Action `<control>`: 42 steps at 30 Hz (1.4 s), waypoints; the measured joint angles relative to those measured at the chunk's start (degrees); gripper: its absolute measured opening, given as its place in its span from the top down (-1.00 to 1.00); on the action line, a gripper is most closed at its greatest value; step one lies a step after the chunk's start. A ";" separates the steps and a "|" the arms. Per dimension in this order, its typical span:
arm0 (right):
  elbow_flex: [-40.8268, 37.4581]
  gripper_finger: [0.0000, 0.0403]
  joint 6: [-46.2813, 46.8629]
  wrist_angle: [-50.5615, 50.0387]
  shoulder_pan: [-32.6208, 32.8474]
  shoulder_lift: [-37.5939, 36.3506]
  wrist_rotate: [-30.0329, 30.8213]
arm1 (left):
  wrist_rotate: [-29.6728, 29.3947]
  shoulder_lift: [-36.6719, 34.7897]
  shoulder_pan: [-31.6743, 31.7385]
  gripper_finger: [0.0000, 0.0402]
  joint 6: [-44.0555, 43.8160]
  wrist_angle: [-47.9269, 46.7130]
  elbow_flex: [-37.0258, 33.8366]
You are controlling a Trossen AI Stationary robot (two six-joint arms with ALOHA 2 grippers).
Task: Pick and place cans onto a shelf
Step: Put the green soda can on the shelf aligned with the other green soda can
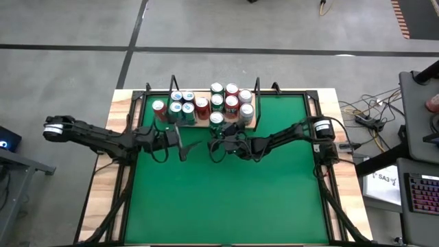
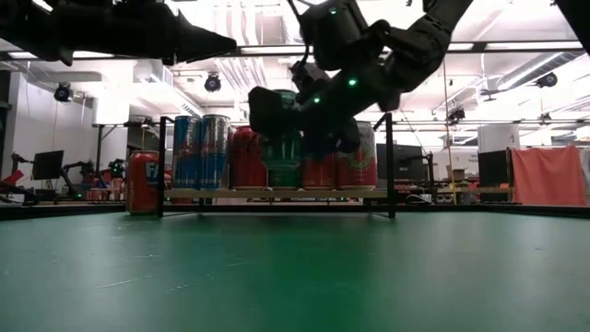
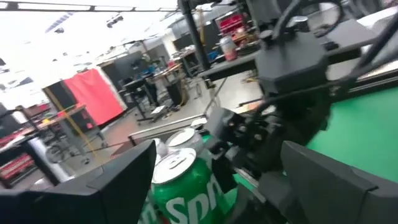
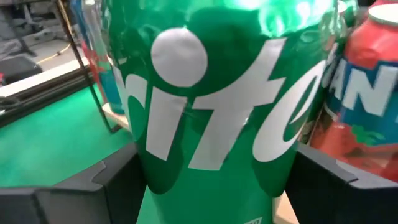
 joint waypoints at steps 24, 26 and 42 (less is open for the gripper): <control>2.80 -0.45 4.14 -2.91 -1.60 3.40 3.05 | 9.93 -7.41 15.57 -0.60 21.99 -0.81 0.00; 2.80 -0.45 4.14 -2.52 -1.76 3.48 3.22 | 12.54 -7.41 18.48 -0.60 21.49 -0.82 0.00; 4.74 -0.45 6.70 -3.83 -2.23 5.50 7.05 | 19.55 -6.93 24.42 -0.60 19.92 0.49 0.20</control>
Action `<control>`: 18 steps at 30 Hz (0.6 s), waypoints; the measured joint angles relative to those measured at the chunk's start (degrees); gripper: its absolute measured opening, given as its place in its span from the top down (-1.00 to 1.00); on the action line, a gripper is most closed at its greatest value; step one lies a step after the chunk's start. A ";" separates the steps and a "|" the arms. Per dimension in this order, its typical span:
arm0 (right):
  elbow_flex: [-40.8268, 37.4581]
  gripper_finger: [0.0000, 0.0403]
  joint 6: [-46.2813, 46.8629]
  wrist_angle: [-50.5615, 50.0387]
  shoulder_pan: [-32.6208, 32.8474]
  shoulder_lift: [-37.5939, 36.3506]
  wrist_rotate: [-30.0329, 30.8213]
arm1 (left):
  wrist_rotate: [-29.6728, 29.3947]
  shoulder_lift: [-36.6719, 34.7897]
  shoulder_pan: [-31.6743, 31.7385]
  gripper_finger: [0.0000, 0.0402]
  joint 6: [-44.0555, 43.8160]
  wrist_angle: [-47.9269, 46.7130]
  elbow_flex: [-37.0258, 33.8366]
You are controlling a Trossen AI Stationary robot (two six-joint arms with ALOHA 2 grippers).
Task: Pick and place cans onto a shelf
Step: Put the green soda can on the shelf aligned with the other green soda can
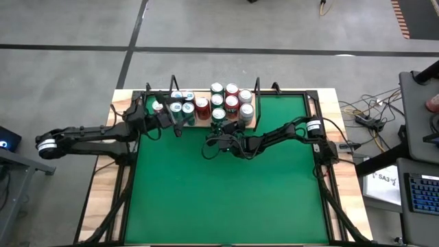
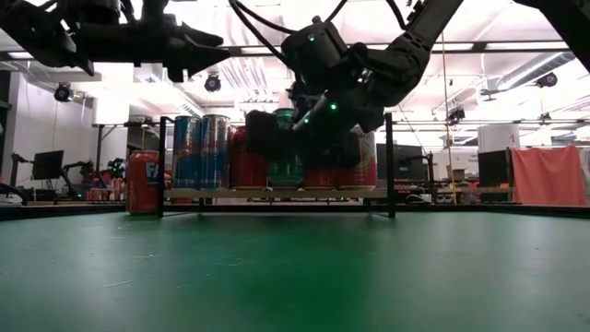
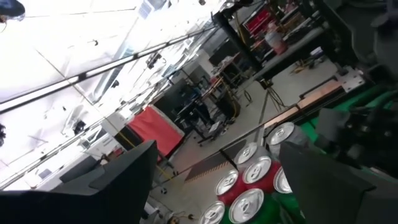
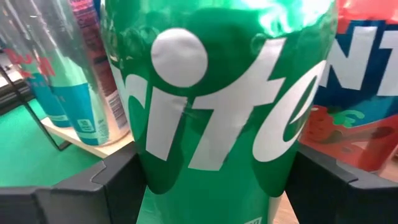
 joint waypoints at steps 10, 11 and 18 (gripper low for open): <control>-0.02 -0.45 4.62 -1.42 -0.24 0.00 0.07 | 0.10 0.02 0.10 -0.60 -0.24 -0.10 0.00; -0.03 -0.45 4.64 -1.87 -0.25 -0.01 0.23 | 0.09 0.00 0.10 -0.60 -0.05 -0.18 0.00; 0.02 -0.45 3.76 -2.06 -0.49 0.27 1.51 | 0.07 -0.18 0.10 -0.60 0.91 -0.23 0.00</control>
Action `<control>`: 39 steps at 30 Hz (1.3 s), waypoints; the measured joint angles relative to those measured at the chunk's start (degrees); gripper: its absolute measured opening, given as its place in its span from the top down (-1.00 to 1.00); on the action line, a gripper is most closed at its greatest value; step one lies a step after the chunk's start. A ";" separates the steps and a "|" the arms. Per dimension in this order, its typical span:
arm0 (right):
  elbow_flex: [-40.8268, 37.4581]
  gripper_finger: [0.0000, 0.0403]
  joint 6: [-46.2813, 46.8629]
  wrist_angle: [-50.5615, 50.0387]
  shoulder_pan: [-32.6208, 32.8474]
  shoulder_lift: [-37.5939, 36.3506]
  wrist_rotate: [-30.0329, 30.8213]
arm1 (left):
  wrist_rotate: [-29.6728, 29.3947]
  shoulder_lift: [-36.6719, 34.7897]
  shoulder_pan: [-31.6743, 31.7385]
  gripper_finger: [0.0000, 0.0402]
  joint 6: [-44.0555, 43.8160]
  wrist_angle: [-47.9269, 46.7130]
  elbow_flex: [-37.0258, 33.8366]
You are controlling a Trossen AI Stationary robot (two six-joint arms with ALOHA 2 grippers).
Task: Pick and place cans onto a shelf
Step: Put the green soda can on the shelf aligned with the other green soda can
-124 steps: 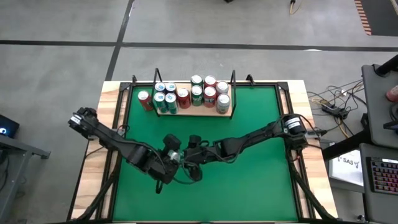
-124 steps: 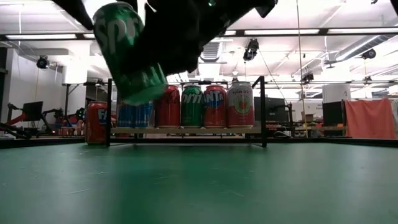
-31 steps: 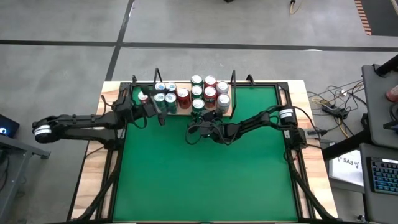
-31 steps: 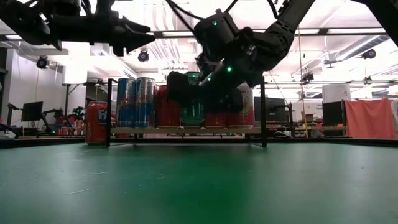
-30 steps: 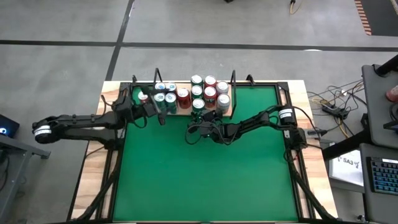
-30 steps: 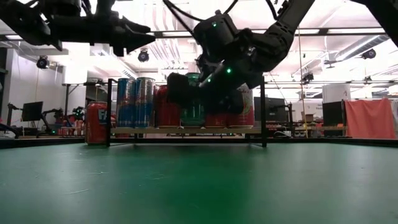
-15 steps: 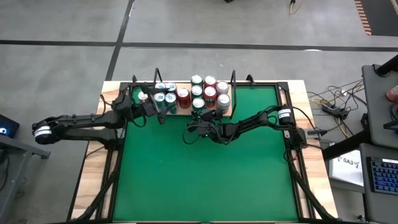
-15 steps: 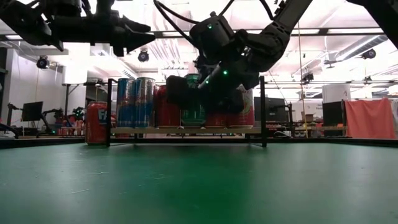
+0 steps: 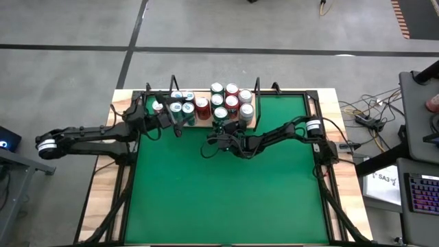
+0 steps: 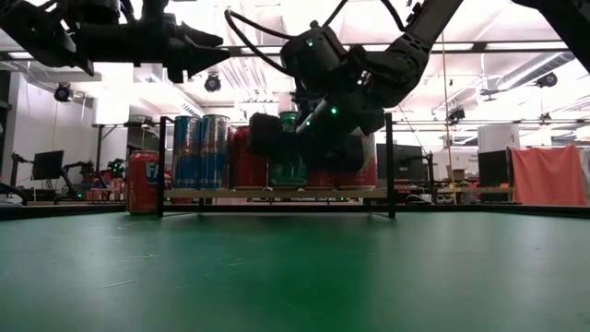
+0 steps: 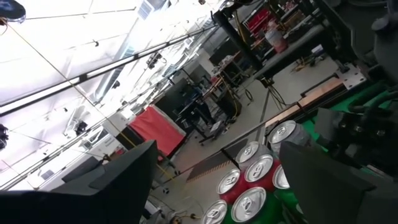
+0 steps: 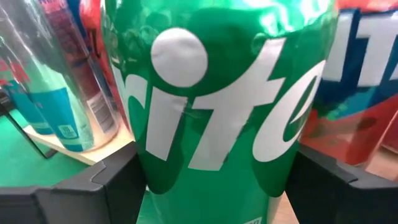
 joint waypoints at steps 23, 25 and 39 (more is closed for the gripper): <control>9.20 -0.45 -1.59 -7.09 -0.17 6.02 2.99 | -0.11 -0.11 0.00 -0.60 0.64 -0.01 0.02; 9.20 -0.45 -0.33 -7.56 -0.17 6.02 3.04 | -0.11 -0.11 0.00 -0.60 0.64 0.00 0.02; 9.18 -0.53 0.01 -7.97 -0.28 5.97 3.60 | -0.11 -0.09 0.00 -0.60 0.21 -0.15 0.02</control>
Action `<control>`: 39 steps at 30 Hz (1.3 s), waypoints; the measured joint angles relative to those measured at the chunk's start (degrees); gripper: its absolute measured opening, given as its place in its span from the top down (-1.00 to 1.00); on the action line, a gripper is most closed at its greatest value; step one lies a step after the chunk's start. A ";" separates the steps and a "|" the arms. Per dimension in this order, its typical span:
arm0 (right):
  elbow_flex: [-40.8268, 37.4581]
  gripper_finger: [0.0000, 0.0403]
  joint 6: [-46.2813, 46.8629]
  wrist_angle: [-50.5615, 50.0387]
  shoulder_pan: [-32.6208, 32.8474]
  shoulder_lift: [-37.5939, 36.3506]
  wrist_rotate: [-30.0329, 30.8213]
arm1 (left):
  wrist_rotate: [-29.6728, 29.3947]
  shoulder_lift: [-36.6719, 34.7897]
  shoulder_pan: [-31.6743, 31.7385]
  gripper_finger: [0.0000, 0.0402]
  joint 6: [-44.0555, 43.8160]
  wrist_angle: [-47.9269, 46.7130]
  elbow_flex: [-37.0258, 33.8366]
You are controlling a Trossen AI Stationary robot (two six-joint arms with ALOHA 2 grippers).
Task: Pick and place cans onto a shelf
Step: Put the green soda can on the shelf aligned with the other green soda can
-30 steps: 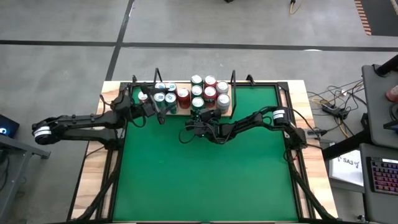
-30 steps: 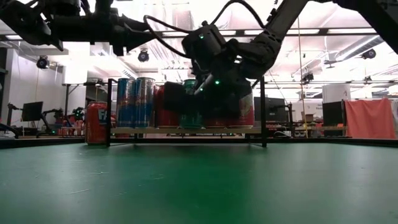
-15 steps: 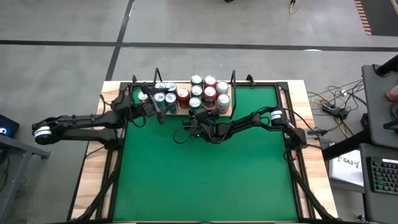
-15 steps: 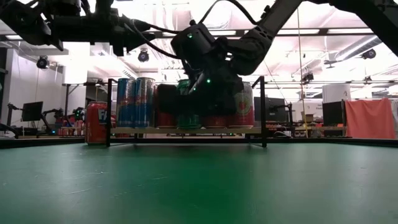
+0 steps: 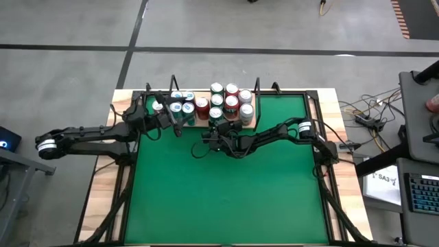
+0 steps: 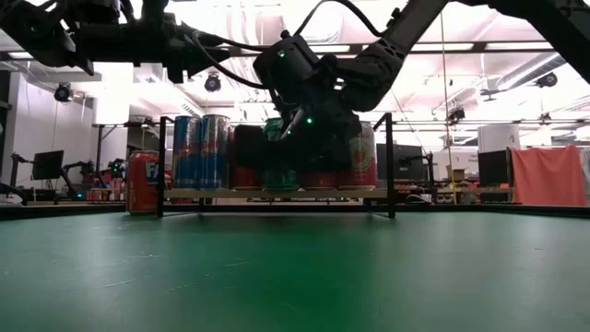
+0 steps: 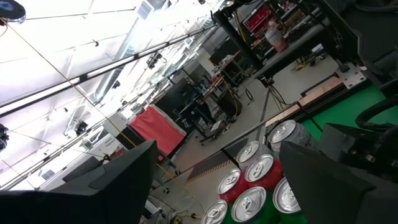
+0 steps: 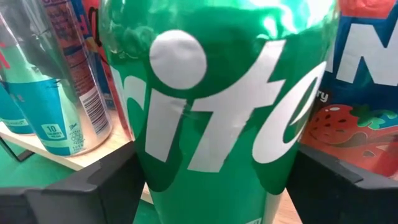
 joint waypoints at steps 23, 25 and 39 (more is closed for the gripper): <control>-0.07 -0.73 -2.78 0.04 0.00 -0.92 -0.53 | 0.00 0.07 0.00 -0.60 -0.02 -0.39 0.00; -0.07 -0.73 -3.53 0.05 0.00 -1.29 -0.51 | 0.02 0.07 0.00 -0.60 -0.02 -0.46 0.00; -0.07 -0.73 -7.48 -0.19 -0.28 -4.14 -0.51 | 0.02 0.07 0.00 -0.60 -0.02 -0.83 0.00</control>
